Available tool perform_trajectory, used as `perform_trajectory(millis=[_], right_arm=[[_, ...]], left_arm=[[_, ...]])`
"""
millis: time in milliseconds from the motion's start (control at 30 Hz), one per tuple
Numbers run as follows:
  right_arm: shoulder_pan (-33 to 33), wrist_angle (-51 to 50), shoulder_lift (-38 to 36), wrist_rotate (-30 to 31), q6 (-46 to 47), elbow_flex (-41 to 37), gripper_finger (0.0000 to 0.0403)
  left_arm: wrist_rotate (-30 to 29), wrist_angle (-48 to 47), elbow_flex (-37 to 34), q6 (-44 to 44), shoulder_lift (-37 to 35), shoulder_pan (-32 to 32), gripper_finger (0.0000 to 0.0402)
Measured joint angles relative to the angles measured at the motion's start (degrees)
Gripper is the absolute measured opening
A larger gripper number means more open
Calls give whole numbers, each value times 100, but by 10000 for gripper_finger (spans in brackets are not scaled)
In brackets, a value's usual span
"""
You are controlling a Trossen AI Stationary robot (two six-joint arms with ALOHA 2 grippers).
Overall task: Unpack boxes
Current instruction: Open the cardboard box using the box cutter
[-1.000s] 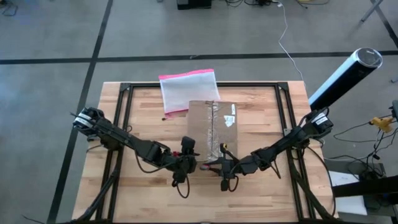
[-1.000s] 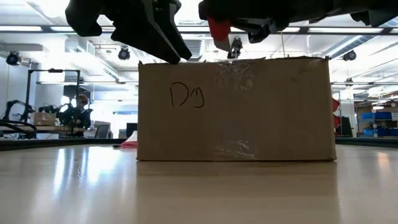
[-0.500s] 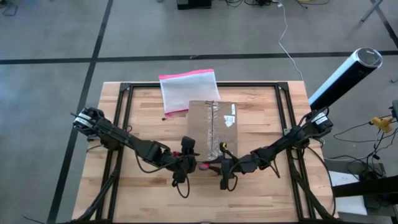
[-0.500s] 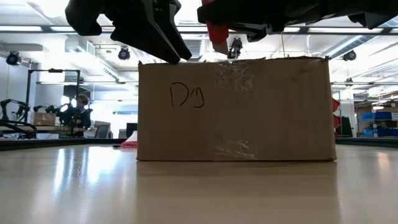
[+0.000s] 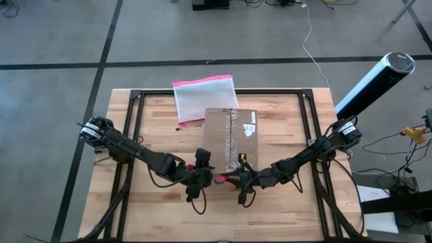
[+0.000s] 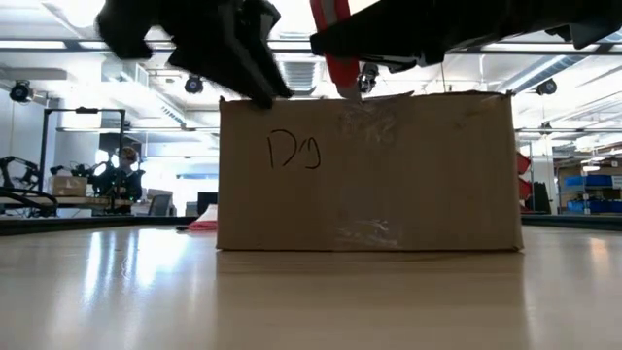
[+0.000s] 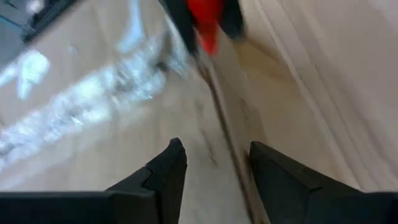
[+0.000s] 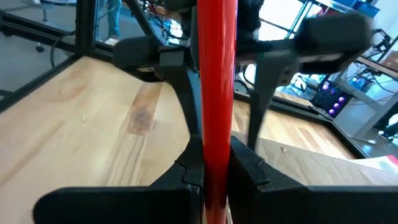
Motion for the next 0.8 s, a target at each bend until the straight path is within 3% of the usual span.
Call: perform_trajectory(millis=[533,800], right_arm=[[2,-113,-35,-7,-41,-2,17],[2,-131,-35,-13,12,-4,17]], left_arm=[[-87,35,-7,-161,-5,2,154],[-148,86,-11,-158,229,35,171]])
